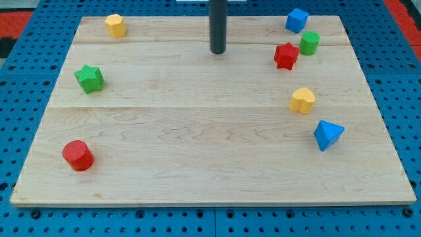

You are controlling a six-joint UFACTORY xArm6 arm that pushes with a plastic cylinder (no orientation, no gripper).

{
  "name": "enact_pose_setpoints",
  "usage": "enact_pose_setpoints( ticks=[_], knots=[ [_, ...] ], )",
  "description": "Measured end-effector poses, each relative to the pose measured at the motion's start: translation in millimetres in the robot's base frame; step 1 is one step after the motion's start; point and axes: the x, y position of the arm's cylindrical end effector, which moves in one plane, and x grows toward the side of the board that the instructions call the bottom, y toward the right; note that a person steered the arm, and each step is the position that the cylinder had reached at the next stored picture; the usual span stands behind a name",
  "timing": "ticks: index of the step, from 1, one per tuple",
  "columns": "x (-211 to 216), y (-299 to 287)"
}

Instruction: Slide the green circle to the center

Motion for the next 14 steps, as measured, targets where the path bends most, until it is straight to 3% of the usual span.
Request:
enact_pose_setpoints(
  ticks=[3, 5, 7, 8, 11, 12, 14],
  knots=[
    [-41, 152],
    [-18, 178],
    [-12, 244],
    [6, 235],
    [1, 176],
    [22, 166],
    [52, 201]
  ],
)
